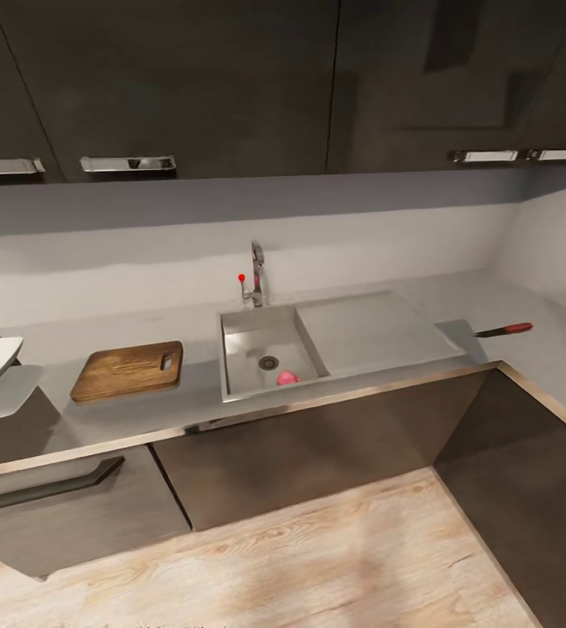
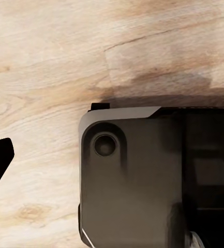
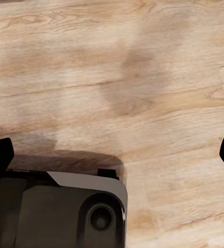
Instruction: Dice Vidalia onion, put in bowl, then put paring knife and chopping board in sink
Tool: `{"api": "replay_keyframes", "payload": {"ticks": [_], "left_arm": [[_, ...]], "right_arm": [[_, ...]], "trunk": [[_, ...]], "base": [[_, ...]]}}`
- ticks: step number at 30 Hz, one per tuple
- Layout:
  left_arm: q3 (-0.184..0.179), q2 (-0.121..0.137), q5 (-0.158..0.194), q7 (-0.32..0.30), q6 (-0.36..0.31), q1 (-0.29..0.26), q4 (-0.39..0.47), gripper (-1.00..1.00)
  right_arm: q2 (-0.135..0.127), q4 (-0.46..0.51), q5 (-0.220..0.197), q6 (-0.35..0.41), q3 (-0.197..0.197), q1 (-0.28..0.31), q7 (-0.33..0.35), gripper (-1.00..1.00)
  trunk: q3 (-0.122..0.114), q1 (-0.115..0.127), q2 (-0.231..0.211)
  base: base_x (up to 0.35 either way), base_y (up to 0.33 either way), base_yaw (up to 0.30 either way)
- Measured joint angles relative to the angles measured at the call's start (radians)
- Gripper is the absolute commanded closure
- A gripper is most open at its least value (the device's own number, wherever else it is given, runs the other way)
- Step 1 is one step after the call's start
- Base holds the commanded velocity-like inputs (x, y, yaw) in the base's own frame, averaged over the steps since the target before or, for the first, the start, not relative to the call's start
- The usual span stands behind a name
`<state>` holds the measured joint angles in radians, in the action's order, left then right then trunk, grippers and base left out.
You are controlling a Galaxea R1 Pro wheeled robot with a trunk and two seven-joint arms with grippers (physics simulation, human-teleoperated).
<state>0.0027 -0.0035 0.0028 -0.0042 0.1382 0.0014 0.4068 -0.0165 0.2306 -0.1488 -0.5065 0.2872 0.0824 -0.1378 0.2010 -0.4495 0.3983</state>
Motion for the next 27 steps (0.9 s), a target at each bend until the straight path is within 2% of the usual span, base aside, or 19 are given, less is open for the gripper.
{"api": "replay_keyframes", "payload": {"ticks": [5,27], "left_arm": [[0.000,0.000,0.000,0.000,0.000,0.000,-0.001,-1.00],[0.000,-0.001,0.000,0.000,0.000,0.000,-0.002,-1.00]], "right_arm": [[0.000,0.000,0.000,0.000,-0.001,0.000,0.000,-1.00],[0.000,-0.001,0.000,0.000,0.003,0.000,0.001,-1.00]], "trunk": [[0.000,0.000,0.000],[0.000,0.000,0.000]], "base": [[0.000,-0.188,0.239],[0.000,-0.278,0.250]]}}
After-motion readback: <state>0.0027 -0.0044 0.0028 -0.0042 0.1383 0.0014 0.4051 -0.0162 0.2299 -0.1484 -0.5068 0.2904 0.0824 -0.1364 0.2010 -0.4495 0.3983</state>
